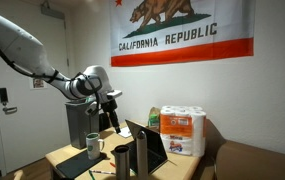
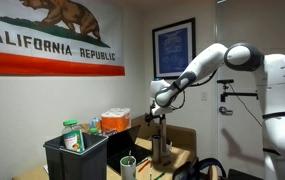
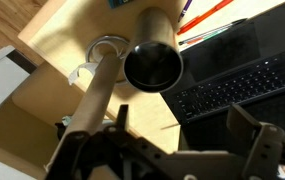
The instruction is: Move the silver cup to the left of the empty paper towel
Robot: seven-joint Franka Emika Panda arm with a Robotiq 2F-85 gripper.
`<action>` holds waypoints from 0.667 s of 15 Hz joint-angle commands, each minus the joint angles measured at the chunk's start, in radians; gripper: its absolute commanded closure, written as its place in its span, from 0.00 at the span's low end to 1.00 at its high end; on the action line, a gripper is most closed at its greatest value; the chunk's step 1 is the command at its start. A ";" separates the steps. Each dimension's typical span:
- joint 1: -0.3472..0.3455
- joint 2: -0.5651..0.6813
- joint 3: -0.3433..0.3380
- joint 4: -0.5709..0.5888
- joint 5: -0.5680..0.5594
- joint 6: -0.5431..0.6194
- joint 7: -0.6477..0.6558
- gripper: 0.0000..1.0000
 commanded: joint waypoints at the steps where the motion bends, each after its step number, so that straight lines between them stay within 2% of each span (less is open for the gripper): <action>1: 0.007 -0.118 0.073 -0.001 -0.025 -0.128 0.007 0.00; 2: 0.005 -0.139 0.100 0.004 0.005 -0.169 -0.014 0.00; 6: 0.006 -0.202 0.190 0.019 -0.005 -0.298 0.020 0.00; 10: 0.005 -0.214 0.247 0.037 0.021 -0.404 0.015 0.00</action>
